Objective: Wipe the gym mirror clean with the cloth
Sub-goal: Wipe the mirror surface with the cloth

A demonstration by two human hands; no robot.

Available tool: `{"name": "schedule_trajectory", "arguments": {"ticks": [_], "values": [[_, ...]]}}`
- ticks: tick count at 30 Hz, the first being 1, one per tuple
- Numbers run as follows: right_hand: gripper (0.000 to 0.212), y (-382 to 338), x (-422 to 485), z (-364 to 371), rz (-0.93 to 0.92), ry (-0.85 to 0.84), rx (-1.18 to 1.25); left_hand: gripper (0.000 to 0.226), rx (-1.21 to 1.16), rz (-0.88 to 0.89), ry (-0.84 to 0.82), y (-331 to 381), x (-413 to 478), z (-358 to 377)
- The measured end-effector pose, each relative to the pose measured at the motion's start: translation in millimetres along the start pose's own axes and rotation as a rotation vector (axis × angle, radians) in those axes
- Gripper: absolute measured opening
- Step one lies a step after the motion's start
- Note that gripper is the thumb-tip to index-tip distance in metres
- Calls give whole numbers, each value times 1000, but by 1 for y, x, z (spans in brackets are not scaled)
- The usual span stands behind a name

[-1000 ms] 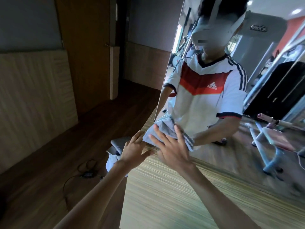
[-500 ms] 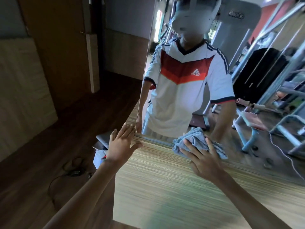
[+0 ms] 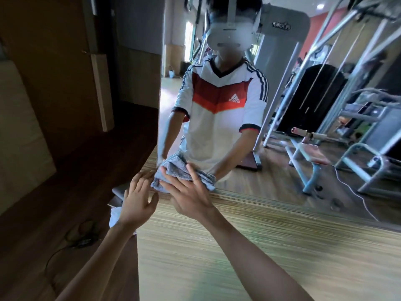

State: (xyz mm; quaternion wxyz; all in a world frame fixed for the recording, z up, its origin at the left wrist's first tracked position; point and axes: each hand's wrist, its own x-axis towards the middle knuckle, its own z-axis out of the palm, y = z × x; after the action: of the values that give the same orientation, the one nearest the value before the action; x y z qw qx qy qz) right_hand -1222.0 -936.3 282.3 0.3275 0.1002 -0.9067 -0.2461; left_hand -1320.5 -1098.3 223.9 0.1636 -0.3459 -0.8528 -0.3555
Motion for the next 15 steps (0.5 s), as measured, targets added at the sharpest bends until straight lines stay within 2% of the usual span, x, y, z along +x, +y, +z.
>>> {"name": "schedule_trajectory", "arguments": {"ticks": [2,5,10,15], "values": [[52,12,-11,-2,-32,-4,-2,62,-76,-94,31,11,1,-4],[54,30,-36,-2,-72,-6,-9,65,-66,-184,101,30,-4,4],[43,69,-84,-6,-81,33,16,80,-92,-419,200,64,-9,23],[40,130,-155,-18,-108,89,-38,64,-192,-600,276,103,2,37]]}}
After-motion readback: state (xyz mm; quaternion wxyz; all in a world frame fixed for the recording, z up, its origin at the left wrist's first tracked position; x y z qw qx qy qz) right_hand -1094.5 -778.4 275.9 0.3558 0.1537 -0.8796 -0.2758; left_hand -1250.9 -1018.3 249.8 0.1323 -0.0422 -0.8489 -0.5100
